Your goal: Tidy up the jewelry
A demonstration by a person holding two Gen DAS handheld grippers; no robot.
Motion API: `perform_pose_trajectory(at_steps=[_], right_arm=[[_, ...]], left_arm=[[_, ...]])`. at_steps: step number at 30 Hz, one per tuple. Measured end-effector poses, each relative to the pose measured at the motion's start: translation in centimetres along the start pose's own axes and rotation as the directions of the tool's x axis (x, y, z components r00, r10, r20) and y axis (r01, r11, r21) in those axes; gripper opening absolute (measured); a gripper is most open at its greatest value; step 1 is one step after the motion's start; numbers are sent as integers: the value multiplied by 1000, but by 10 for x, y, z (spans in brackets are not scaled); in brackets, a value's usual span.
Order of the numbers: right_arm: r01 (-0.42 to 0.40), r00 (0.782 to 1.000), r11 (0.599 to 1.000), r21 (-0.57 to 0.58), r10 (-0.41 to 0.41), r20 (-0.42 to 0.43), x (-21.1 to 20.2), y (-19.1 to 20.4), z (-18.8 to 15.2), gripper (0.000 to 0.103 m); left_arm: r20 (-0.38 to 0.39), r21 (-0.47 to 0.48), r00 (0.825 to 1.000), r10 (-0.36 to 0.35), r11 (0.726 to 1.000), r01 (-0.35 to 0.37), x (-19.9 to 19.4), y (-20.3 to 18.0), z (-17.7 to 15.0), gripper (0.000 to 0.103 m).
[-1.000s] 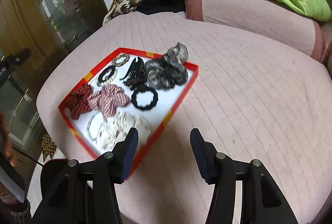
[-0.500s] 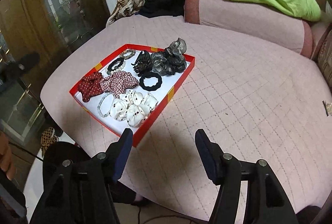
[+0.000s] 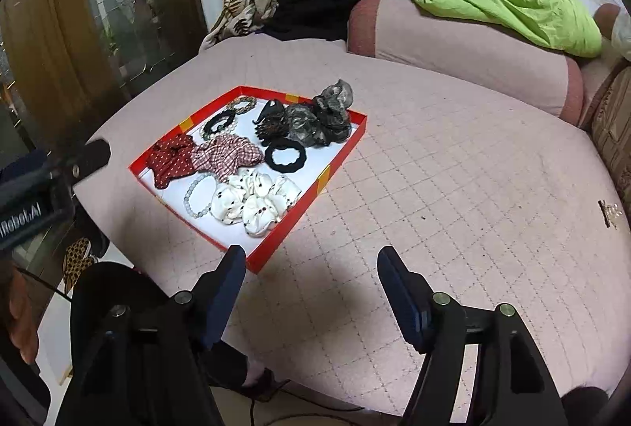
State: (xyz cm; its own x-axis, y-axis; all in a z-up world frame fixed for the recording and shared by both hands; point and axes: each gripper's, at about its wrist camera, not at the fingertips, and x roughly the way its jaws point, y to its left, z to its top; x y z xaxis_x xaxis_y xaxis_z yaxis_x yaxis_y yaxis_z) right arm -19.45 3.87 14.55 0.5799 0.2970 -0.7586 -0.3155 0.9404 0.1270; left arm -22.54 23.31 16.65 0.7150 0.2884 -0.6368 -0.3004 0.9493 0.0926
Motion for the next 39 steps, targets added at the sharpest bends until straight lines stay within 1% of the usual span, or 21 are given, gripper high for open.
perform_pose_trajectory(at_steps=[6, 10, 19, 24, 28, 39], right_arm=[[40, 999, 999, 15, -40, 13, -2, -1, 1, 76], [73, 997, 997, 3, -73, 25, -3, 2, 1, 76], [106, 994, 994, -27, -105, 35, -5, 15, -1, 78], [116, 993, 993, -24, -116, 25, -1, 17, 0, 79], [119, 993, 993, -25, -118, 21, 0, 18, -1, 80], [117, 993, 993, -32, -117, 4, 4, 20, -3, 81]], left_arm=[[-33, 6, 999, -22, 1000, 22, 7, -1, -5, 103], [-48, -4, 998, -35, 999, 35, 10, 0, -6, 103], [-73, -15, 995, -74, 997, 73, 16, 1, -9, 103], [-78, -6, 992, -96, 995, 96, 18, 0, -12, 103], [-82, -3, 992, -100, 995, 100, 20, 0, -14, 103], [-120, -51, 985, -121, 992, 116, 32, 8, -18, 103]])
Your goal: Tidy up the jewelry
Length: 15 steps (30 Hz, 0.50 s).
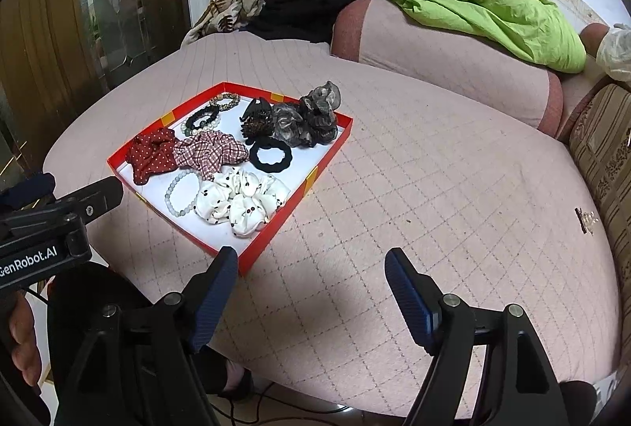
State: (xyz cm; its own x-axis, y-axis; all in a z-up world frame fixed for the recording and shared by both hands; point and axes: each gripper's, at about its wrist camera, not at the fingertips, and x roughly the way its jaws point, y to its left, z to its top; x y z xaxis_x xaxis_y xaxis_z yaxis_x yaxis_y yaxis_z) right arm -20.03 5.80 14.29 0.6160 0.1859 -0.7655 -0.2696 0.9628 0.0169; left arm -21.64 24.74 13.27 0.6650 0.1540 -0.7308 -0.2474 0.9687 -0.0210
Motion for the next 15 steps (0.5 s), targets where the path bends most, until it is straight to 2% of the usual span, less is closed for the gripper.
perform_pose_trajectory(at_steps=[15], right_arm=[[-17, 1000, 1000, -14, 17, -25, 8, 3, -2, 82]], left_arm=[[-28, -4, 1000, 7, 1000, -8, 10, 0, -2, 103]])
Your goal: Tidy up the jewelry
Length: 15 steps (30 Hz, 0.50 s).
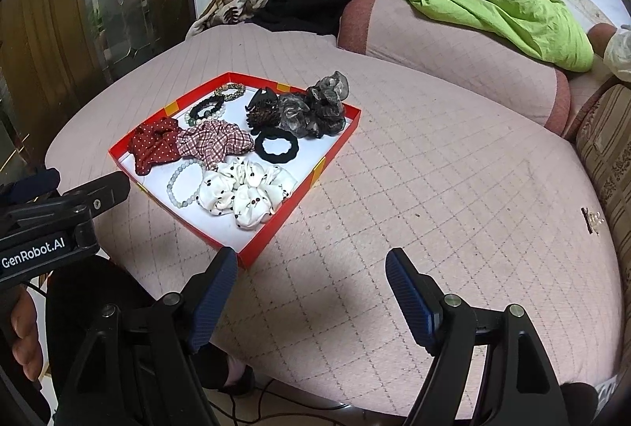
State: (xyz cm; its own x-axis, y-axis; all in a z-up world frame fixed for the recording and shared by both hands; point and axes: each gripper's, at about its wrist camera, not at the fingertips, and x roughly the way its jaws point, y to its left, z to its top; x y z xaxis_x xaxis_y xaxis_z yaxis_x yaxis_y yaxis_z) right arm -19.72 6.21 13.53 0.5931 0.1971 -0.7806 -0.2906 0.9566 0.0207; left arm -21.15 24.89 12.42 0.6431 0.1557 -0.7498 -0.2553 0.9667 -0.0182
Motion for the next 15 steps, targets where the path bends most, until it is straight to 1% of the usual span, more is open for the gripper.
perform_pose_trajectory(at_steps=[9, 12, 15], right_arm=[[-16, 1000, 1000, -8, 16, -20, 7, 4, -2, 82], [-19, 1000, 1000, -10, 19, -21, 8, 5, -3, 82], [-24, 1000, 1000, 3, 24, -21, 9, 1, -3, 83]], left_arm=[[-8, -21, 1000, 3, 1000, -3, 5, 6, 1, 103], [-5, -39, 1000, 15, 999, -15, 6, 8, 3, 103], [1, -33, 1000, 27, 999, -27, 4, 5, 7, 103]])
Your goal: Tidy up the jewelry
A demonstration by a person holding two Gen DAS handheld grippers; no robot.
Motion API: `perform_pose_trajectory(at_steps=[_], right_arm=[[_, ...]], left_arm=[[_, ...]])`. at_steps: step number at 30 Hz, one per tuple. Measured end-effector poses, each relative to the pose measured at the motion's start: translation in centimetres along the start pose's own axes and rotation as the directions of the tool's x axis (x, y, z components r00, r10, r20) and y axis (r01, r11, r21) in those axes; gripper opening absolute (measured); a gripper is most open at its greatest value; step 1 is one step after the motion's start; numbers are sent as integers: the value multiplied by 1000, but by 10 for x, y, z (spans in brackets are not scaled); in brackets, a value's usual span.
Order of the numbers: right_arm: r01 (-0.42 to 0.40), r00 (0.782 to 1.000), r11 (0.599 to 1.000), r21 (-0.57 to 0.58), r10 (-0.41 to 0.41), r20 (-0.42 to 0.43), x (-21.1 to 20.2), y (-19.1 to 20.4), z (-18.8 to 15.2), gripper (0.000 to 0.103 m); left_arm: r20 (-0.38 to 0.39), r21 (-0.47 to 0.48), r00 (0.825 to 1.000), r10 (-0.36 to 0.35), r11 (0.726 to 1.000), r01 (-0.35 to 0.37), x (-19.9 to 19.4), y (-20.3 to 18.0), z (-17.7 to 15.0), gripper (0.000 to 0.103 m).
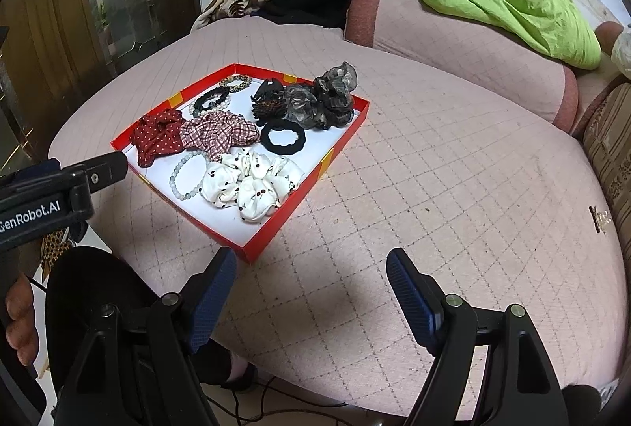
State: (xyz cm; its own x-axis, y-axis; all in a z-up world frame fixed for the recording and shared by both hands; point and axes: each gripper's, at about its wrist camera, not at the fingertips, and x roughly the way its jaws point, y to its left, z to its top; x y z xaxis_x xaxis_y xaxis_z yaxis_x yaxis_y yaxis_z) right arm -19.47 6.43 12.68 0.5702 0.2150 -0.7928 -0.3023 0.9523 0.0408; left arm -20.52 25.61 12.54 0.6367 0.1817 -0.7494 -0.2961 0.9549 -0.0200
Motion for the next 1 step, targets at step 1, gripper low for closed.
perform_pose_trajectory(at_steps=[1], right_arm=[[-1, 1000, 1000, 5, 1, -1, 1, -2, 0, 84]], left_arm=[[5, 7, 1000, 5, 1000, -6, -1, -2, 1, 103]])
